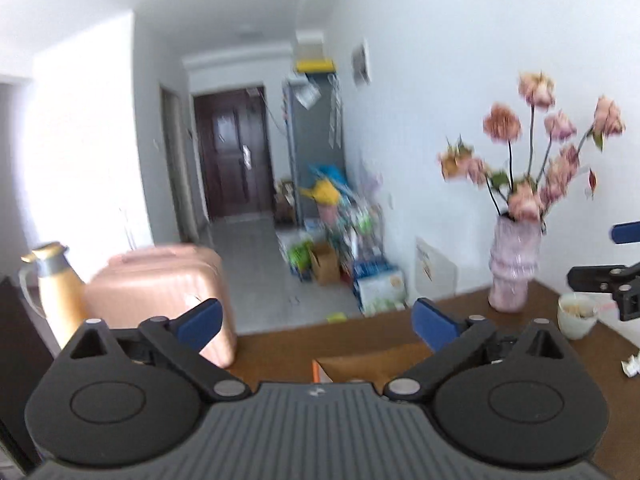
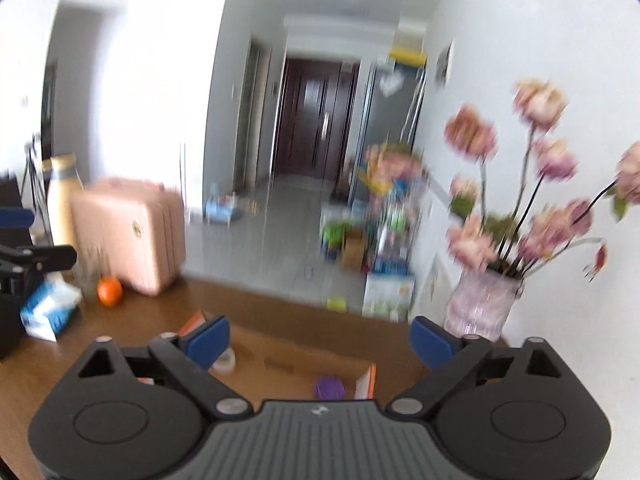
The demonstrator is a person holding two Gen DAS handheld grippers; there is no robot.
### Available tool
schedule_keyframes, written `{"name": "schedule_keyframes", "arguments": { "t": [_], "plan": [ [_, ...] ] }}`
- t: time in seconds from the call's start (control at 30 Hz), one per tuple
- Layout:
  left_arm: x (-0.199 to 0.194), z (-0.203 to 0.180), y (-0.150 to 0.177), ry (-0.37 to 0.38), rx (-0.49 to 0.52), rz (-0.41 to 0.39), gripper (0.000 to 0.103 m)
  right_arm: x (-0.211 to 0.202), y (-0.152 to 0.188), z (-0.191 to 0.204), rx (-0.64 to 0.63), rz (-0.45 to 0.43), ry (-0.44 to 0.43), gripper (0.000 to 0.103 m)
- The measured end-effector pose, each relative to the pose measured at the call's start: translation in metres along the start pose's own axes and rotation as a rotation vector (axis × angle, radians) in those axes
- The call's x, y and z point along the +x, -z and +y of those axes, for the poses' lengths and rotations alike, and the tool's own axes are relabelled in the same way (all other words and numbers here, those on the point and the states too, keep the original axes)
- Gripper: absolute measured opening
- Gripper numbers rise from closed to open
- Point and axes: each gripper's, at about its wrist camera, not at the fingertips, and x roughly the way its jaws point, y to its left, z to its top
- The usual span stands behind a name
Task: Organize rigid objects
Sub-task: 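Withdraw both grippers from the box back toward the table items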
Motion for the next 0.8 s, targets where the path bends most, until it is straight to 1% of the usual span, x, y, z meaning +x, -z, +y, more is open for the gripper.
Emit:
{"name": "schedule_keyframes", "arguments": {
  "t": [0.07,0.13,0.2,0.3,0.37,0.5,0.57,0.6,0.67,0.73,0.77,0.8],
  "plan": [
    [-0.016,-0.001,0.006,-0.007,-0.015,-0.035,0.103,-0.024,0.012,0.004,0.031,-0.111,0.015,0.103],
    [-0.027,-0.002,0.015,0.000,-0.020,-0.066,0.103,-0.042,0.028,0.011,0.048,-0.193,0.041,0.103],
    [-0.034,-0.003,0.027,-0.019,-0.036,-0.078,0.103,-0.054,0.046,0.020,0.052,-0.249,0.039,0.103],
    [-0.039,-0.004,0.045,-0.003,-0.050,-0.076,0.103,-0.068,0.064,0.027,0.075,-0.313,0.029,0.103],
    [-0.043,-0.004,0.056,-0.011,-0.053,-0.084,0.103,-0.075,0.072,0.030,0.083,-0.346,0.029,0.103],
    [-0.049,0.001,0.077,-0.011,-0.078,-0.069,0.103,-0.082,0.086,0.034,0.108,-0.362,0.039,0.103],
    [-0.055,0.003,0.090,-0.037,-0.075,-0.065,0.103,-0.082,0.095,0.033,0.139,-0.364,0.043,0.103],
    [-0.063,0.005,0.099,-0.059,-0.086,-0.074,0.103,-0.082,0.099,0.033,0.147,-0.356,0.042,0.103],
    [-0.082,0.011,0.121,-0.060,-0.133,-0.110,0.103,-0.083,0.113,0.032,0.156,-0.328,0.054,0.103],
    [-0.102,0.018,0.148,-0.014,-0.200,-0.106,0.103,-0.093,0.137,0.035,0.178,-0.316,0.072,0.103],
    [-0.111,0.019,0.163,0.026,-0.221,-0.097,0.103,-0.102,0.152,0.036,0.185,-0.338,0.061,0.103],
    [-0.121,0.020,0.178,0.064,-0.219,-0.096,0.103,-0.109,0.167,0.038,0.185,-0.358,0.047,0.103]
  ]
}}
